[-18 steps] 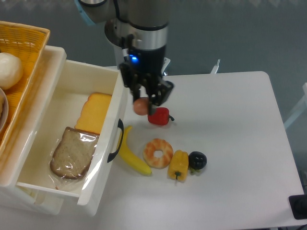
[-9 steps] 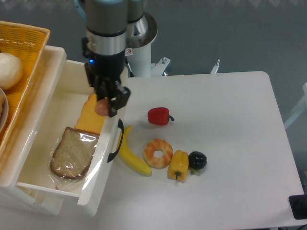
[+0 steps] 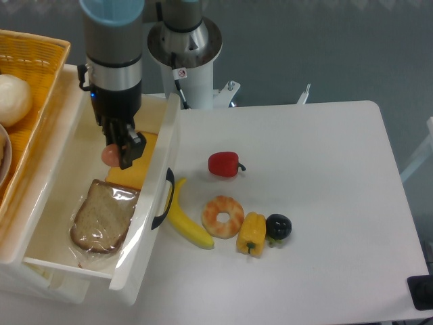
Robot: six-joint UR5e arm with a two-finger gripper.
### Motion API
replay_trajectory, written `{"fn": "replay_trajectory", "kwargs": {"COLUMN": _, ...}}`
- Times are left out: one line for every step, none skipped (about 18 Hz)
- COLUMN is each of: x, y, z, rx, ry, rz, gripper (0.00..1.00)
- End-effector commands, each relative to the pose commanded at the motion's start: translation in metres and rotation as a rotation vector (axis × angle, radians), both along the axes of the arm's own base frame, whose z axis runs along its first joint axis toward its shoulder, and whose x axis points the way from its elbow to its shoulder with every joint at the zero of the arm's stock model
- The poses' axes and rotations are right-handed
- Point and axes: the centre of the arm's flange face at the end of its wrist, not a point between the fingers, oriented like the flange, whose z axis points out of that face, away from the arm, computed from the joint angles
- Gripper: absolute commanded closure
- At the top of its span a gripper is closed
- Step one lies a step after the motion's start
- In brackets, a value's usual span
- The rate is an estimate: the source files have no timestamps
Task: Place the egg in the upper white drawer
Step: 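Lower the egg into the drawer beside the cheese slice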
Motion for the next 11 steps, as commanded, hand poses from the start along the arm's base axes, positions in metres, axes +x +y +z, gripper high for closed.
{"fn": "replay_trajectory", "kwargs": {"x": 0.004, "y": 0.004, "z": -0.005, "rx": -0.008, "ry": -0.005, "rz": -0.011, "gripper": 0.67}}
{"fn": "replay_trajectory", "kwargs": {"x": 0.007, "y": 0.006, "z": -0.007, "rx": -0.01, "ry": -0.007, "rz": -0.017, "gripper": 0.67}}
{"fn": "replay_trajectory", "kwargs": {"x": 0.008, "y": 0.007, "z": -0.008, "rx": -0.011, "ry": -0.009, "rz": -0.019, "gripper": 0.67}}
{"fn": "replay_trajectory", "kwargs": {"x": 0.008, "y": 0.011, "z": -0.015, "rx": -0.021, "ry": -0.015, "rz": -0.022, "gripper": 0.67}}
{"fn": "replay_trajectory", "kwargs": {"x": 0.009, "y": 0.013, "z": -0.018, "rx": -0.025, "ry": -0.018, "rz": -0.025, "gripper": 0.67}}
{"fn": "replay_trajectory", "kwargs": {"x": 0.011, "y": 0.015, "z": -0.022, "rx": -0.032, "ry": -0.022, "rz": -0.031, "gripper": 0.67}}
{"fn": "replay_trajectory", "kwargs": {"x": 0.014, "y": 0.017, "z": -0.026, "rx": -0.037, "ry": -0.025, "rz": -0.037, "gripper": 0.67}}
{"fn": "replay_trajectory", "kwargs": {"x": 0.017, "y": 0.019, "z": -0.027, "rx": -0.039, "ry": -0.025, "rz": -0.043, "gripper": 0.67}}
{"fn": "replay_trajectory", "kwargs": {"x": 0.017, "y": 0.02, "z": -0.028, "rx": -0.04, "ry": -0.026, "rz": -0.043, "gripper": 0.67}}
{"fn": "replay_trajectory", "kwargs": {"x": 0.017, "y": 0.021, "z": -0.03, "rx": -0.044, "ry": -0.029, "rz": -0.045, "gripper": 0.67}}
{"fn": "replay_trajectory", "kwargs": {"x": 0.017, "y": 0.022, "z": -0.033, "rx": -0.048, "ry": -0.031, "rz": -0.045, "gripper": 0.67}}
